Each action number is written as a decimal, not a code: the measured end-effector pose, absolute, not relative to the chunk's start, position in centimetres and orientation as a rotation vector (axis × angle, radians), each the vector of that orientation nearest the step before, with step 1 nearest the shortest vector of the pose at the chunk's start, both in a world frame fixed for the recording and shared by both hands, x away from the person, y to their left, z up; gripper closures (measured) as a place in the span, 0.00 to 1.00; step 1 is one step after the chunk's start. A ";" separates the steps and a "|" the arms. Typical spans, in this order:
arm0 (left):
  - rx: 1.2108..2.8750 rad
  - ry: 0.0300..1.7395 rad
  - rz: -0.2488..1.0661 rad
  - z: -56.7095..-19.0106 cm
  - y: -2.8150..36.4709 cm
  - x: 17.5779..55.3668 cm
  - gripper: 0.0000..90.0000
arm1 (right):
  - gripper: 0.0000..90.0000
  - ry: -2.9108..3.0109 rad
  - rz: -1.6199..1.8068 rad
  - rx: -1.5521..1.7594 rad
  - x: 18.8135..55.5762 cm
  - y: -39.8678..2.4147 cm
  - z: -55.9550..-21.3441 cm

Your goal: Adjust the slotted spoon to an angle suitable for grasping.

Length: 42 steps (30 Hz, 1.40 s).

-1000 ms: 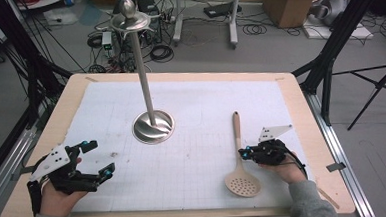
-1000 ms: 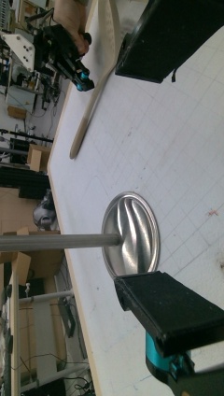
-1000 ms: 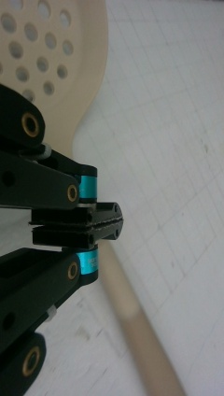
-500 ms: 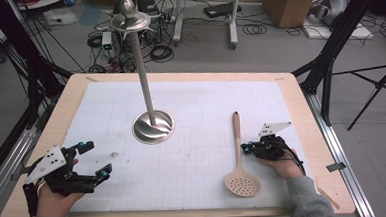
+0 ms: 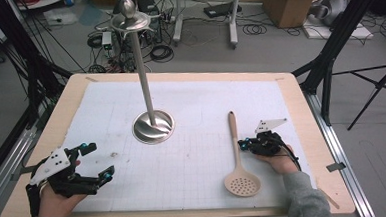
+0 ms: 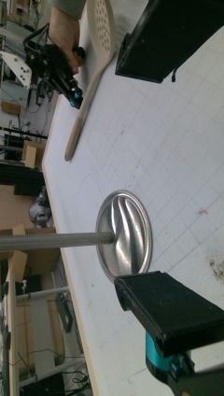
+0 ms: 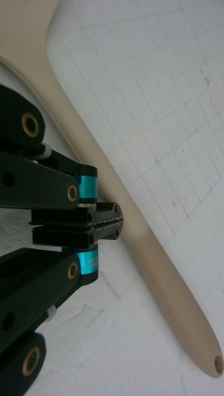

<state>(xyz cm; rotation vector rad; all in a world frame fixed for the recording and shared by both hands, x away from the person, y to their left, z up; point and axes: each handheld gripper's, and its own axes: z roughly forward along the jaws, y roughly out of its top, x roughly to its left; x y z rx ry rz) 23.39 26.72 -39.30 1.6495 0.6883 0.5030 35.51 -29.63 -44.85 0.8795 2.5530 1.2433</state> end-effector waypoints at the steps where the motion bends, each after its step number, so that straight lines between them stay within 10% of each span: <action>1: 1.646 0.691 0.505 -39.3 26.8 23.4 0.03 | 1.00 2.558 1.243 0.878 35.6 -29.6 -44.8; 42: 1.626 0.754 0.548 -39.4 29.1 21.8 0.03 | 1.00 2.738 1.266 0.534 37.4 -23.2 -44.5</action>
